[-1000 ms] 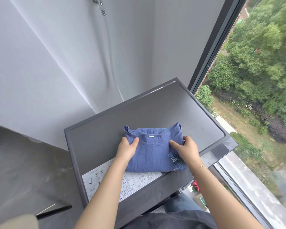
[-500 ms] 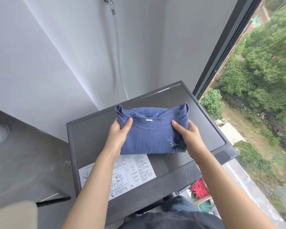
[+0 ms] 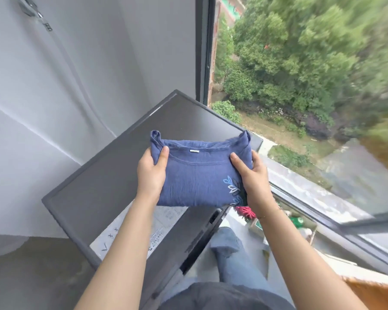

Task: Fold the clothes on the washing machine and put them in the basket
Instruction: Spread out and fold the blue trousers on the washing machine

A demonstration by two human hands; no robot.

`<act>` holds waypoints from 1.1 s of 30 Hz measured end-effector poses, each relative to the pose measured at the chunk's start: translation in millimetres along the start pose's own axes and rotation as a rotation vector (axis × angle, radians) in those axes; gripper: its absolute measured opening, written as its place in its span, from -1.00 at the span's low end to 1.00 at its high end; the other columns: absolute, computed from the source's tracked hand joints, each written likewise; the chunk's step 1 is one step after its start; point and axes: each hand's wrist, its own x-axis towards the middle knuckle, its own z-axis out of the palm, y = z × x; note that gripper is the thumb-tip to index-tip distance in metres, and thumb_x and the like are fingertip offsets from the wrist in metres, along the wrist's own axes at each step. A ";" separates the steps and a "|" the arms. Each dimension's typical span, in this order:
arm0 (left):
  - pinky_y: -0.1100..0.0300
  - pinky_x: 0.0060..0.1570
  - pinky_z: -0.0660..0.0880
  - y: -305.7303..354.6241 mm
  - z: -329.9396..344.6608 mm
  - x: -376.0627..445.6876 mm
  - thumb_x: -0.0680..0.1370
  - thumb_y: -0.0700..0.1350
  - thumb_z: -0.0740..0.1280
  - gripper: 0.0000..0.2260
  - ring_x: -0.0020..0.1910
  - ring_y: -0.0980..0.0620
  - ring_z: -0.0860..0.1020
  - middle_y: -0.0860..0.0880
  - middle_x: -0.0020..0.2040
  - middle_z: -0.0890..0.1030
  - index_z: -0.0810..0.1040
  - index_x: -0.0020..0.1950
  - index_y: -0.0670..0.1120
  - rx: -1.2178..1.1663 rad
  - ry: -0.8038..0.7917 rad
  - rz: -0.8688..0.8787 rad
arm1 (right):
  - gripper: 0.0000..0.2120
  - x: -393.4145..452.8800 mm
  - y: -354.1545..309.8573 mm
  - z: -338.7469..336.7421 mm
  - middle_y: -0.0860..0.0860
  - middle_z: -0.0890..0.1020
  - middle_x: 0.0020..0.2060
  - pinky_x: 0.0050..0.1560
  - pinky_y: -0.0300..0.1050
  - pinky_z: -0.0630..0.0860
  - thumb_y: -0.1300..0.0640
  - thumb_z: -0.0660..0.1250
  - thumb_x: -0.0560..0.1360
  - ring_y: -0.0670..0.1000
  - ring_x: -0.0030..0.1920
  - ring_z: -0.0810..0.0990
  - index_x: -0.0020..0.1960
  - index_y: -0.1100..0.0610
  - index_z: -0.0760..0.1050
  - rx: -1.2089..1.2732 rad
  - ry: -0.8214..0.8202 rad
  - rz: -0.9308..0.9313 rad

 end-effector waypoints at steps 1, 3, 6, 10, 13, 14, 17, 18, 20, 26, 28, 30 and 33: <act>-0.04 0.13 0.50 -2.3 9.4 -6.2 0.59 0.05 0.28 -0.82 0.02 -0.04 0.61 -0.01 -0.03 0.66 0.57 0.02 -0.04 0.021 -0.059 0.015 | -0.78 -14.1 4.6 -13.3 0.06 0.71 -0.04 -0.14 -0.08 0.63 0.17 0.40 0.52 0.03 -0.10 0.70 0.16 0.15 0.52 0.027 0.060 -0.003; -0.04 0.12 0.50 -5.7 30.7 -21.0 0.59 0.05 0.29 -0.82 0.00 -0.03 0.61 -0.02 -0.03 0.67 0.57 0.01 -0.04 0.058 -0.172 0.031 | -0.82 -41.2 13.3 -42.0 0.05 0.71 -0.06 -0.18 -0.13 0.61 0.19 0.39 0.52 0.01 -0.13 0.69 0.12 0.14 0.53 0.064 0.184 -0.006; -0.04 0.11 0.53 -9.3 67.3 -49.8 0.58 0.06 0.31 -0.82 -0.04 0.01 0.62 0.01 -0.07 0.67 0.57 -0.02 -0.03 0.116 -0.340 0.049 | -0.83 -82.9 24.3 -86.6 0.04 0.71 -0.06 -0.18 -0.14 0.59 0.20 0.39 0.52 0.00 -0.11 0.69 0.11 0.12 0.53 0.117 0.353 -0.024; -0.10 0.08 0.54 -12.6 120.7 -88.6 0.56 0.08 0.34 -0.77 -0.04 -0.06 0.64 -0.06 -0.08 0.67 0.56 -0.02 -0.08 0.172 -0.536 0.063 | -0.75 -126.8 41.9 -142.7 0.05 0.71 -0.02 -0.08 -0.08 0.61 0.20 0.39 0.52 0.02 -0.07 0.68 0.19 0.16 0.52 0.173 0.545 -0.032; -0.07 0.12 0.53 -13.3 172.1 -124.4 0.56 0.07 0.34 -0.77 -0.01 -0.01 0.63 -0.02 -0.05 0.68 0.57 0.03 -0.07 0.232 -0.701 0.084 | -0.78 -158.1 51.9 -189.3 0.06 0.70 0.00 -0.04 -0.04 0.60 0.20 0.40 0.52 0.03 -0.04 0.67 0.16 0.15 0.52 0.222 0.705 -0.057; -0.06 0.12 0.53 -14.8 194.6 -141.3 0.56 0.08 0.34 -0.77 -0.01 -0.01 0.63 -0.02 -0.04 0.68 0.57 0.03 -0.08 0.259 -0.762 0.099 | -0.79 -171.4 56.1 -209.1 0.05 0.70 0.01 -0.02 -0.03 0.60 0.20 0.40 0.52 0.03 -0.03 0.67 0.14 0.13 0.53 0.242 0.759 -0.061; 0.04 0.06 0.51 -16.5 250.6 -174.7 0.56 0.05 0.33 -0.76 -0.01 -0.03 0.62 -0.02 -0.06 0.67 0.57 0.03 -0.12 0.318 -0.894 0.137 | -0.82 -195.5 66.5 -252.5 0.03 0.70 0.01 0.03 0.00 0.60 0.19 0.39 0.52 0.05 0.00 0.67 0.11 0.08 0.53 0.288 0.894 -0.047; 0.09 0.02 0.50 -14.3 275.4 -193.8 0.57 0.03 0.33 -0.76 -0.02 -0.01 0.61 -0.01 -0.06 0.66 0.57 0.04 -0.13 0.348 -0.950 0.156 | -0.81 -207.3 65.9 -274.8 0.04 0.70 0.02 0.04 0.01 0.61 0.19 0.39 0.53 0.05 0.01 0.66 0.12 0.08 0.53 0.303 0.949 -0.042; 0.14 -0.06 0.46 -20.6 312.1 -230.8 0.58 0.02 0.31 -0.77 -0.04 0.02 0.60 0.00 -0.06 0.65 0.56 0.05 -0.14 0.412 -1.045 0.190 | -0.78 -232.2 73.9 -311.1 0.08 0.69 0.06 0.06 0.01 0.60 0.19 0.39 0.53 0.07 0.03 0.66 0.17 0.12 0.52 0.320 1.032 -0.027; 0.27 -0.11 0.31 -64.5 421.4 -332.6 0.61 -0.04 0.26 -0.79 0.02 0.05 0.53 -0.01 0.02 0.62 0.55 0.13 -0.13 0.578 -1.239 0.294 | -0.83 -279.1 119.6 -422.7 0.11 0.67 0.07 0.12 0.06 0.57 0.19 0.38 0.54 0.11 0.06 0.64 0.13 0.11 0.53 0.343 1.264 0.030; 0.27 -0.14 0.28 -79.0 448.6 -350.9 0.62 -0.05 0.26 -0.80 0.01 0.04 0.52 -0.02 0.01 0.61 0.55 0.13 -0.14 0.605 -1.256 0.321 | -0.85 -279.7 137.4 -451.8 0.11 0.67 0.04 0.11 0.07 0.56 0.19 0.33 0.57 0.06 0.00 0.63 0.13 0.16 0.52 0.329 1.322 0.052; 0.22 -0.12 0.30 -104.4 486.8 -368.2 0.61 -0.03 0.26 -0.81 0.01 0.00 0.54 -0.02 -0.01 0.62 0.55 0.11 -0.11 0.658 -1.271 0.360 | -0.91 -274.3 163.5 -487.5 0.12 0.66 0.01 0.08 0.07 0.56 0.16 0.30 0.59 0.04 -0.04 0.62 0.08 0.13 0.53 0.324 1.379 0.076; 0.19 -0.11 0.29 -159.7 542.5 -388.7 0.62 -0.02 0.25 -0.79 0.08 -0.08 0.55 -0.10 0.04 0.63 0.53 0.11 -0.13 0.742 -1.337 0.433 | -0.92 -258.3 219.2 -531.3 -0.03 0.65 -0.11 0.03 0.00 0.53 0.11 0.28 0.60 0.00 -0.08 0.60 -0.07 0.02 0.52 0.265 1.514 0.161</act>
